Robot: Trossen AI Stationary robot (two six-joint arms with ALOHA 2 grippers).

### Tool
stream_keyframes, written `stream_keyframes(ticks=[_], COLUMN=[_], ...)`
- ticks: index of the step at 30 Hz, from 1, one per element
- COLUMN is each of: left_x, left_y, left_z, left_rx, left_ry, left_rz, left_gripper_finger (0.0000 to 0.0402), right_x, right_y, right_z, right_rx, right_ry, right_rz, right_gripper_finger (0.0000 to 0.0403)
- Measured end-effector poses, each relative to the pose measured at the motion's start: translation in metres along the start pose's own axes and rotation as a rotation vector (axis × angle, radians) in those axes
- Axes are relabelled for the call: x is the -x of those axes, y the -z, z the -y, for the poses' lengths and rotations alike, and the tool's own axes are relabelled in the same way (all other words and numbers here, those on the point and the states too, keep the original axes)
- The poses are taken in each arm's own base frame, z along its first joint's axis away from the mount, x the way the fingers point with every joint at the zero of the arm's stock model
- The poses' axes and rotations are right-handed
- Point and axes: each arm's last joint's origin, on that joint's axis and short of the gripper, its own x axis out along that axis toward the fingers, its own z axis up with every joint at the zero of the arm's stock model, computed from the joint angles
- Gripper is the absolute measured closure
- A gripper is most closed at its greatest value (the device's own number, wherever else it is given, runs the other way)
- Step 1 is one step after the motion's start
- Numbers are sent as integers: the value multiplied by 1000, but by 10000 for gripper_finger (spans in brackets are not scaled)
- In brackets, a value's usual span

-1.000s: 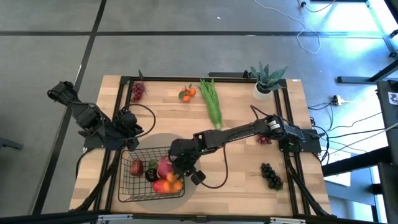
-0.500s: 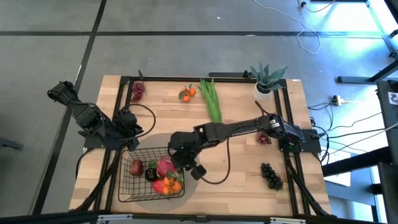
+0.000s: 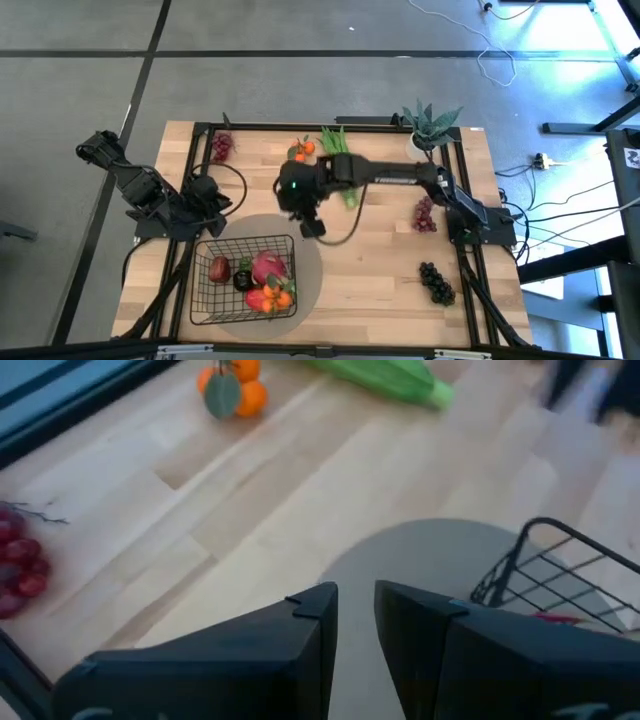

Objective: Build produce basket
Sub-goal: Put the tangerine into the black wire basket

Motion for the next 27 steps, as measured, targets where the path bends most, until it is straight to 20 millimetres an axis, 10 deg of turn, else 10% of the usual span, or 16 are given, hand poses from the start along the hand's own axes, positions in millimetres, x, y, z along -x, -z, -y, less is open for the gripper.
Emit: stream_keyframes(ticks=[14,27], left_x=[-15,-28], left_y=[-21,-41], left_z=[-16,-42], left_rx=[219,402], left_ry=[-217,-456], left_rz=[161,253], left_gripper_finger=[342,342], right_x=[27,-6], right_y=[40,87], right_z=[119,199], right_rx=[-443,-700], right_ry=[223,319], right_rz=[32,43], right_gripper_finger=[311,311])
